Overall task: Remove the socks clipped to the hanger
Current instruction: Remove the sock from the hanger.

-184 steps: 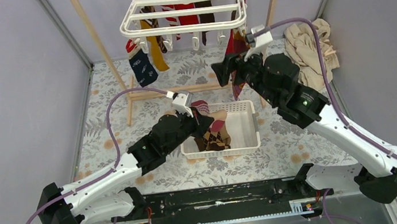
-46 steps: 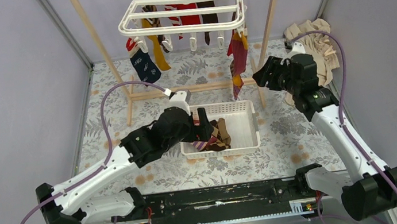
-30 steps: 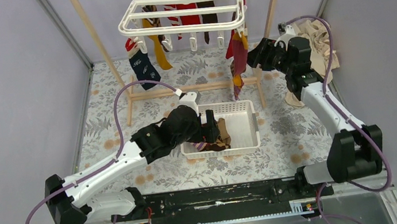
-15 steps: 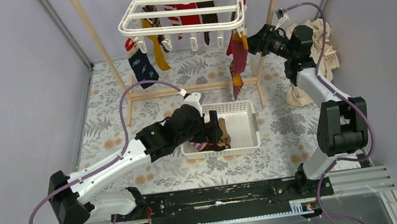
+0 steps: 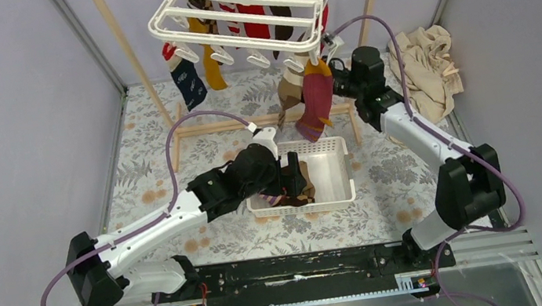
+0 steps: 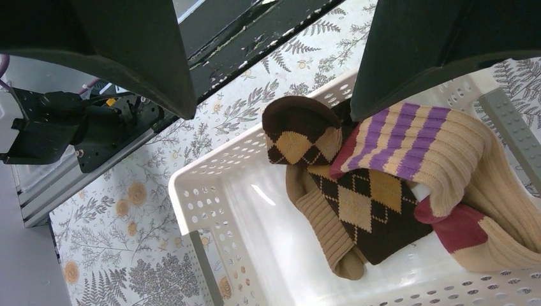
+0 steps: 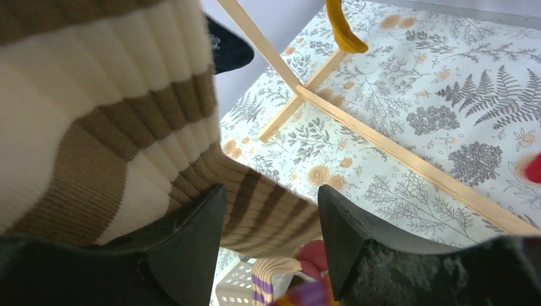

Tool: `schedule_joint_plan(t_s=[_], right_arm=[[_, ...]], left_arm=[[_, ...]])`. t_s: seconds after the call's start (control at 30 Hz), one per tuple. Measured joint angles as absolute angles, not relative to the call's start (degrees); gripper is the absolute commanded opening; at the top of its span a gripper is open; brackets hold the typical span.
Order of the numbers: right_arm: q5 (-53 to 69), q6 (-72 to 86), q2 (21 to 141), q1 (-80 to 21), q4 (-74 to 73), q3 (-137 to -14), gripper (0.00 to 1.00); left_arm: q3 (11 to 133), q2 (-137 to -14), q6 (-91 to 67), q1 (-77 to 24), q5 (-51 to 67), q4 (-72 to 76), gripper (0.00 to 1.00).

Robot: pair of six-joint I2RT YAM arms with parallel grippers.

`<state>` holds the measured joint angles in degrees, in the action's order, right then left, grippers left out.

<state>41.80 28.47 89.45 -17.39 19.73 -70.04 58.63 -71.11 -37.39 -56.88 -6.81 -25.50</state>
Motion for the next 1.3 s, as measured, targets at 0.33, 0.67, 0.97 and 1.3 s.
schedule_joint_plan(t_s=[0.33,0.67,0.97,1.3], right_arm=[[26.68,21.41,78.85,-26.89,9.15,-65.17,0.61],[11.33,14.68,73.73,-37.8,0.73,-60.77,0.61],[3.22,10.28,73.28,-43.94,-4.78,-61.01,0.61],[-7.86,6.66,79.02,-53.1,-8.84,-69.1,0.61]], left_arm=[[56.23,-69.56,-37.41,-56.88,-6.81,-25.1,0.98],[56.18,-68.82,-37.41,-56.88,-6.83,-24.12,0.98],[55.75,-66.67,-37.41,-56.88,-6.9,-24.12,0.98],[54.81,-63.02,-39.68,-56.16,-9.96,-25.1,0.98]])
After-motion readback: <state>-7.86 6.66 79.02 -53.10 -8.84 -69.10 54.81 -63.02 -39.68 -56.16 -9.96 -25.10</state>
